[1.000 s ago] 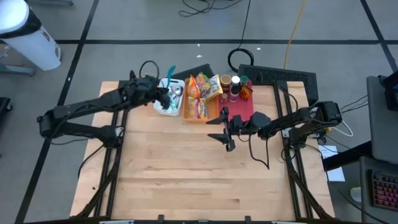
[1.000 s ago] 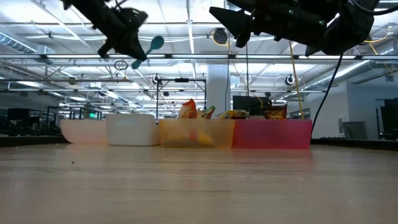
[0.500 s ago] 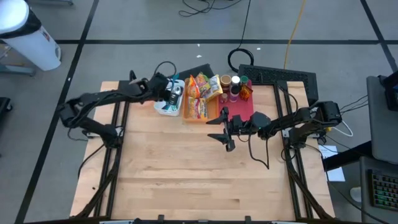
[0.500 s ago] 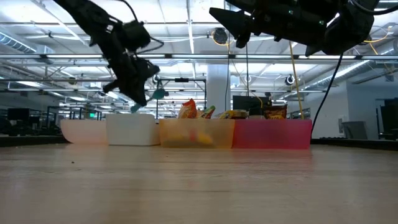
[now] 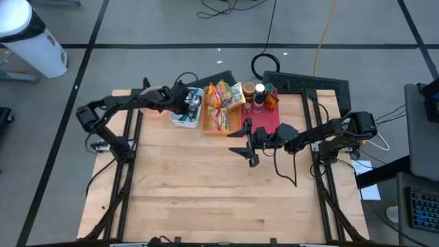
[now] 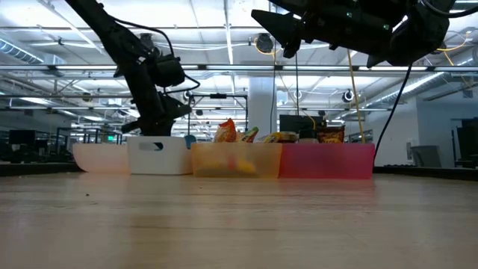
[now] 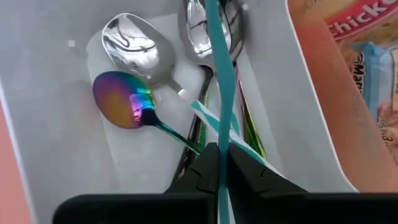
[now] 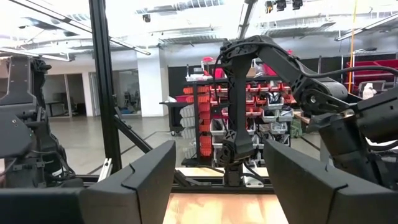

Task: Pick & Place Food Item
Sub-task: Put the blue baby spoon into the white bin

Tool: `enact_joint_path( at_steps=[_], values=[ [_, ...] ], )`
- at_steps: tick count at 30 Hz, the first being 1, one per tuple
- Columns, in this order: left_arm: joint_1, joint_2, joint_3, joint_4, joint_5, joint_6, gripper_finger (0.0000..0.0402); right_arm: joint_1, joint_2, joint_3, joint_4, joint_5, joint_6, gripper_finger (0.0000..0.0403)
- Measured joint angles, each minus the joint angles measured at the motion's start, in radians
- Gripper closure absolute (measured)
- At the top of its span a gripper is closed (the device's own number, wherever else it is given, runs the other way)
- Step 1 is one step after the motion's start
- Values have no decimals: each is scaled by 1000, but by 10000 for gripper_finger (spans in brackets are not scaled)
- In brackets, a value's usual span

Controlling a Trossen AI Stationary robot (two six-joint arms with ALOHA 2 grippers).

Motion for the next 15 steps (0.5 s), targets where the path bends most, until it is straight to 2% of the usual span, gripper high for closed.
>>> enact_joint_path(
  at_steps=[3, 15],
  values=[
    [11, 1, 0, -8, 28, 4, 392, -1, 0, 0, -2, 0, 0, 165],
    [14, 3, 13, -92, 31, 41, 390, -26, 0, 0, -2, 0, 26, 165]
  ],
)
